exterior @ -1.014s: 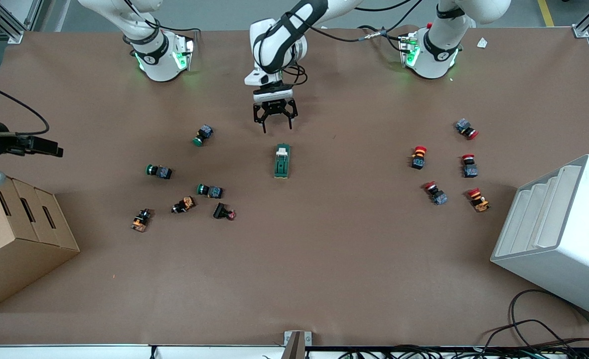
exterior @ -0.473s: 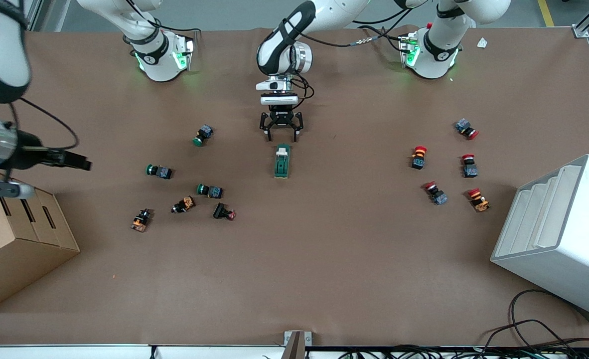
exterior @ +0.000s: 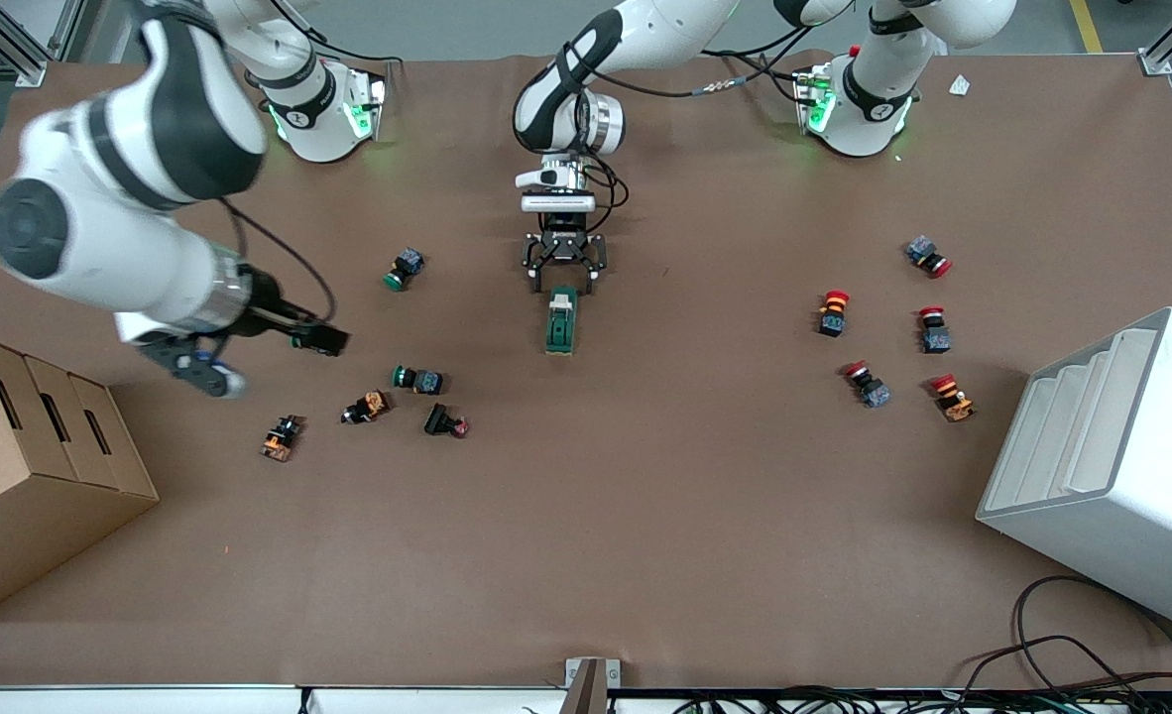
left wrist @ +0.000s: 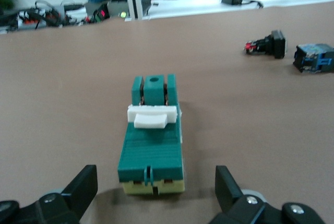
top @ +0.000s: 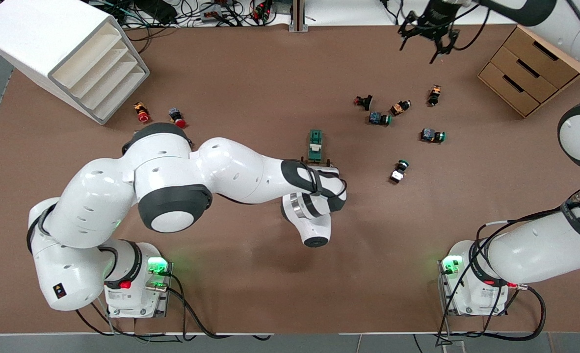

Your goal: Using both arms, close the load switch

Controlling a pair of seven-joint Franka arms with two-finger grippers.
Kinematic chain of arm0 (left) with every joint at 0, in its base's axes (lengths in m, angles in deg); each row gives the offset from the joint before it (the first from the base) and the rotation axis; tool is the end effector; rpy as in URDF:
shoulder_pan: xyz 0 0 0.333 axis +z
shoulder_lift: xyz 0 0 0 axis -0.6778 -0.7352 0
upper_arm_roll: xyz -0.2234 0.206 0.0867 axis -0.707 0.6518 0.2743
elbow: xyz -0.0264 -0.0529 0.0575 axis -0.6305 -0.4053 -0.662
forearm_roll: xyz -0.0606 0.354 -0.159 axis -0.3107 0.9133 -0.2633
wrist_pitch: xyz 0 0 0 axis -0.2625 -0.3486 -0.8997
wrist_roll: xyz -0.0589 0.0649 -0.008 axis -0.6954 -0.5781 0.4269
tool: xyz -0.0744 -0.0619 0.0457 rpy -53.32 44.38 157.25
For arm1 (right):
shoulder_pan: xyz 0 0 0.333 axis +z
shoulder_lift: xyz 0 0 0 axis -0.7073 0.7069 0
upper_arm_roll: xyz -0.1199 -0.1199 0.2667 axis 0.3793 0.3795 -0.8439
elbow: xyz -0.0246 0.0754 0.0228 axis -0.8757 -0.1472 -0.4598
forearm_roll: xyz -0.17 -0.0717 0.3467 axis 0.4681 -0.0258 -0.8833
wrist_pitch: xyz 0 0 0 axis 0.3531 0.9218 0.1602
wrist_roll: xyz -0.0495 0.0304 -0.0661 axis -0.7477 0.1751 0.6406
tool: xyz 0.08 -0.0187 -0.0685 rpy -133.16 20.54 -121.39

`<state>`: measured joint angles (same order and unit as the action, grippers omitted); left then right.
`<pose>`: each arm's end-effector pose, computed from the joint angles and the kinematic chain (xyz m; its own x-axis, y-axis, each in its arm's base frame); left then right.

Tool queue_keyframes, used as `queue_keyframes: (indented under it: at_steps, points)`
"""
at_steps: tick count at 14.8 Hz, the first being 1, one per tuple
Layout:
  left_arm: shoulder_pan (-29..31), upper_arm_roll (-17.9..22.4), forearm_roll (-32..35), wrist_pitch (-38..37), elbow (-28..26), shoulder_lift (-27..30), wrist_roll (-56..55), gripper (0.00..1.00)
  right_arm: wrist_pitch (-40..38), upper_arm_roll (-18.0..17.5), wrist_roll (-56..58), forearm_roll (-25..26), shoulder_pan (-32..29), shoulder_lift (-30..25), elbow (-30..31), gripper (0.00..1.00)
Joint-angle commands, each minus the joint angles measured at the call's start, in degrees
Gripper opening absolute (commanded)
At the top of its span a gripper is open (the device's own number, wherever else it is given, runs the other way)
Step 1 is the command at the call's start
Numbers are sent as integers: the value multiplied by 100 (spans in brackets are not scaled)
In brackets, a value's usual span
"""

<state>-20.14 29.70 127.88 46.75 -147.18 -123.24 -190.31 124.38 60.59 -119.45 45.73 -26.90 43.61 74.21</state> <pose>0.2035 -0.5681 0.0650 0.3946 -0.0950 0.9139 -0.0952 -0.9935 -0.0622 0.5737 0.1917 0.4610 0.8283 -0.5020 -0.2488 -0.5278 -0.8481 -0.0459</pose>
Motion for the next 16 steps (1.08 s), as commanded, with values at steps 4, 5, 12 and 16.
queue_keyframes:
  at_steps: [4, 5, 12, 16]
  points:
    - [-38, 53, 196, -213, 56, -226, -637, 99, 1059, 50, -1392, -217, 1061, -413, 1264, 100]
    - [-46, 53, 196, -257, 47, -278, -743, 99, 1419, 50, -1594, -321, 1185, -404, 1466, 100]
    - [-126, 53, 197, -389, 55, -437, -841, 100, 4697, 50, -2334, -857, 2336, 113, 2663, 100]
    - [-126, 53, 196, -398, 64, -472, -841, 100, 5658, 50, -2334, -1420, 2820, 825, 2611, 100]
